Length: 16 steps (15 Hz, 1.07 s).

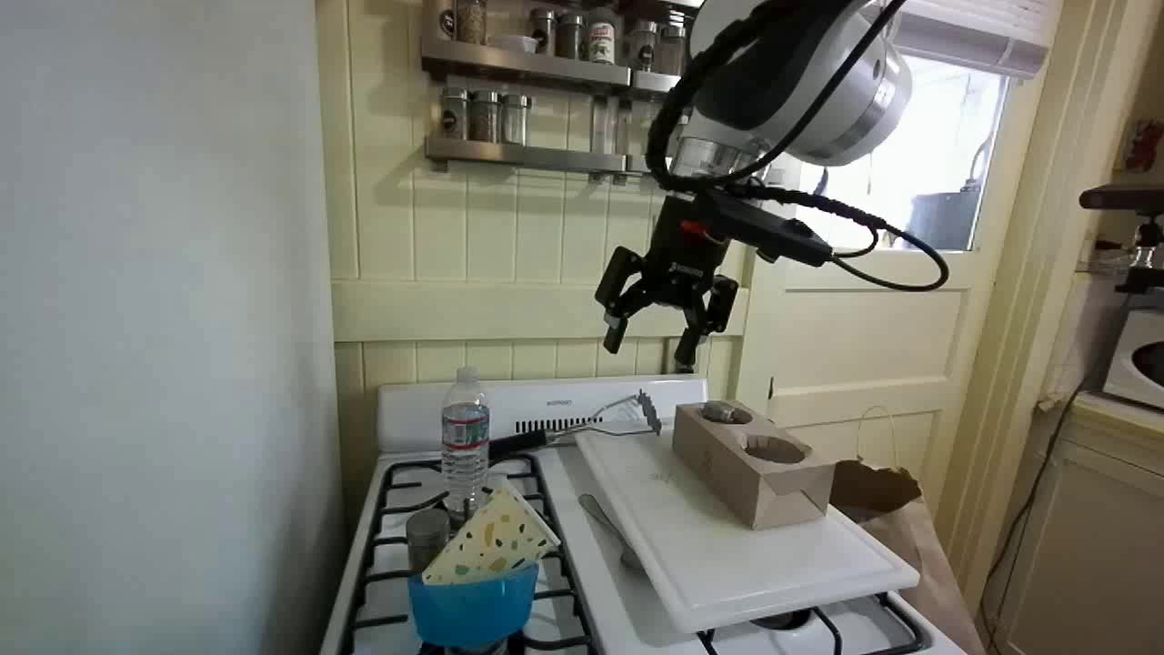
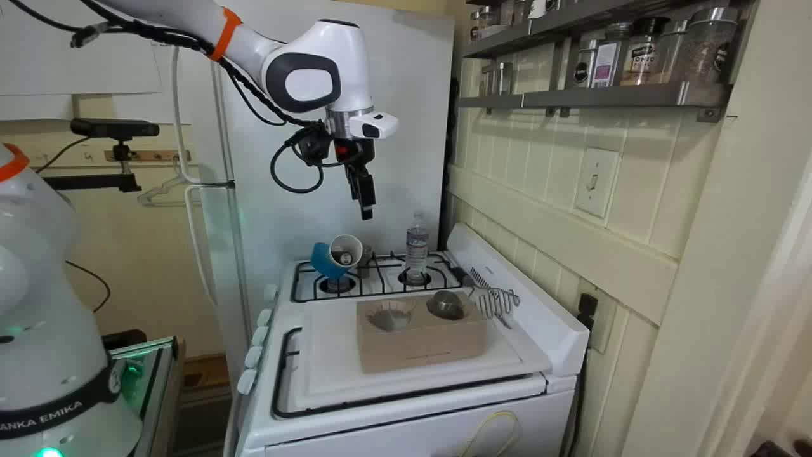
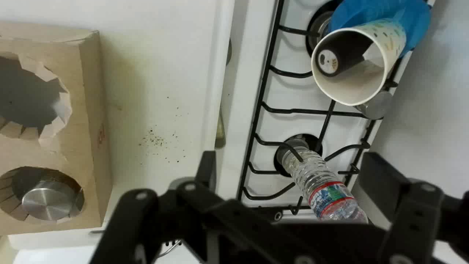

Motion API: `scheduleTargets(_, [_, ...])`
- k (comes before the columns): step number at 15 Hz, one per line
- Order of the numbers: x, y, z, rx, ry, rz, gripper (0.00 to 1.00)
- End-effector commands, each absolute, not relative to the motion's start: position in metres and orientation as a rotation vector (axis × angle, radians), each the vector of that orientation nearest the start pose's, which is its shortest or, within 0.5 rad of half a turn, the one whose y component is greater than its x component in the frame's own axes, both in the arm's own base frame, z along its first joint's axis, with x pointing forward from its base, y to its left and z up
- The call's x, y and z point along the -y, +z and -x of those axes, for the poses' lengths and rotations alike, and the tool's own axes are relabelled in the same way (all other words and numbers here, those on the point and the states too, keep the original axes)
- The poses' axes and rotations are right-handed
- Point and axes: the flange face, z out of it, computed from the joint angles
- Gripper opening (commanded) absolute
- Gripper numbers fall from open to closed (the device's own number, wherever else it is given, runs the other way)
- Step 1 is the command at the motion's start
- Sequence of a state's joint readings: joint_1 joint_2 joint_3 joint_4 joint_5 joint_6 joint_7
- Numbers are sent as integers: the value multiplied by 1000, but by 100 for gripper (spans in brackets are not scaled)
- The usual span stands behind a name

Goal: Move the clear bottle to the empty hole of the wooden object

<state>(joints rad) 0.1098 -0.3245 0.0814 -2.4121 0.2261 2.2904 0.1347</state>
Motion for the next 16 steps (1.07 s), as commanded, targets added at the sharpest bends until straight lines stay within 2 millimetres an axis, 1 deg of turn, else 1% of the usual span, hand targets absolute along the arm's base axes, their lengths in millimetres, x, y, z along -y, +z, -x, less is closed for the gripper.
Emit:
scheduleTargets(1, [-94,454,-451,-113,-257,2940,100])
scheduleTargets(12, [-94,454,-451,-113,-257,2940,100])
scheduleTargets(13, [-94,454,-455,-123,-299,2937,100])
scheduleTargets(14, [-101,455,-470,-105,-423,2937,100])
scheduleTargets(15, [-104,459,-477,-80,-504,2937,100])
scheduleTargets(16, [-111,463,-497,-5,-604,2935,100])
